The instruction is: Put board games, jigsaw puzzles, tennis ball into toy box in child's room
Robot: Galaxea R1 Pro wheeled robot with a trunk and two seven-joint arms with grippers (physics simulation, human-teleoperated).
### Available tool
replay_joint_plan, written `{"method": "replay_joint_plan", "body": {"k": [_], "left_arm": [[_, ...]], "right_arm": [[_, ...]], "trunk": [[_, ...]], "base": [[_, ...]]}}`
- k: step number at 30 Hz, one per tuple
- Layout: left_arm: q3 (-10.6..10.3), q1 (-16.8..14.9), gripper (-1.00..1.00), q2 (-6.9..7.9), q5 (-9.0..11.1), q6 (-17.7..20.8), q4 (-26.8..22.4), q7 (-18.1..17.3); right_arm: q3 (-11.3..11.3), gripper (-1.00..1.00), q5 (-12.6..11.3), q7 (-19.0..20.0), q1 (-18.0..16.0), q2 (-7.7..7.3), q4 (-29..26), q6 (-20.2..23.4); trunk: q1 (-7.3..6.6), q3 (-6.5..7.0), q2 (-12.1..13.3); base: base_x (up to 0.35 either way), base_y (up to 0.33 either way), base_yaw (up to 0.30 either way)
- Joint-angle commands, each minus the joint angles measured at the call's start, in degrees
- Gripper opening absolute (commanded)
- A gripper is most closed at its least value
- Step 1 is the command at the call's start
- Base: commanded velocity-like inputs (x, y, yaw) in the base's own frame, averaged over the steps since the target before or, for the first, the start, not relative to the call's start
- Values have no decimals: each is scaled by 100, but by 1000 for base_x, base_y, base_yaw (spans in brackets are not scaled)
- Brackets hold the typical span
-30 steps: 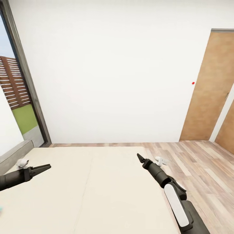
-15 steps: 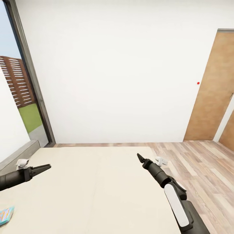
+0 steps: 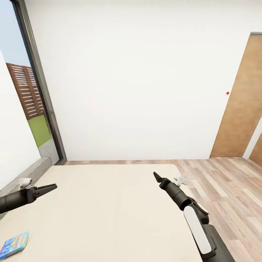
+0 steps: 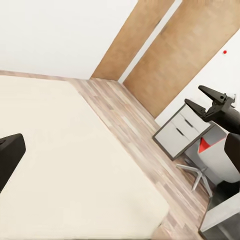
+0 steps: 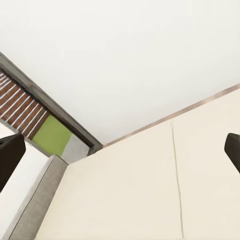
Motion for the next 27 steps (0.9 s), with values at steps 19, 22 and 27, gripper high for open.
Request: {"method": "replay_joint_plan", "body": {"k": [19,22,27], "left_arm": [[1,-1,100,6,-3,63,4,-13],[1,-1,100,6,-3,65,4,-13],[1,-2,100,6,-3,62,4,-7]], "right_arm": [[-5,100,-31,8,-1,5,-4,44],[-7,100,-27,7,-1,5,-4,42],[-6,100,-24,7,-1,5,-4,35]], "trunk": [[2,-3,-4],[2,-3,-4],[2,-3,-4]], "base": [[0,283,0],[0,282,0],[0,282,0]]}}
